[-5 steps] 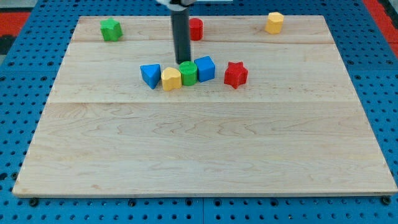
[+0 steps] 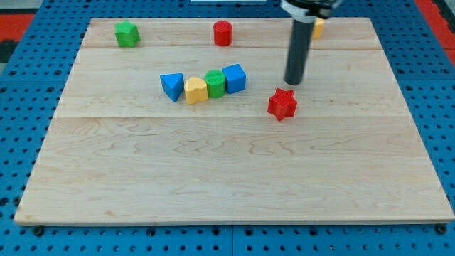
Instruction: Move the red star parallel to the left of the triangle
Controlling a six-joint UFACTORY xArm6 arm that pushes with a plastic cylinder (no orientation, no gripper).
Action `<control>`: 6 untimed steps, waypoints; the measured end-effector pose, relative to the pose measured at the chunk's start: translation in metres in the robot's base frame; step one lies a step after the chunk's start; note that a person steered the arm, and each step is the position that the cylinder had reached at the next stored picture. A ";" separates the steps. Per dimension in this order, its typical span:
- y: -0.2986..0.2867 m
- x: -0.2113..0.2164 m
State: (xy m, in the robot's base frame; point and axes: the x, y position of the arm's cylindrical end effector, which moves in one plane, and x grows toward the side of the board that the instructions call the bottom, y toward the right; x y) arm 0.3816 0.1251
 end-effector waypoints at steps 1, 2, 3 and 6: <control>-0.038 0.037; -0.145 0.036; -0.198 0.050; -0.141 0.106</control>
State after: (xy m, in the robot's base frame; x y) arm 0.4879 -0.0160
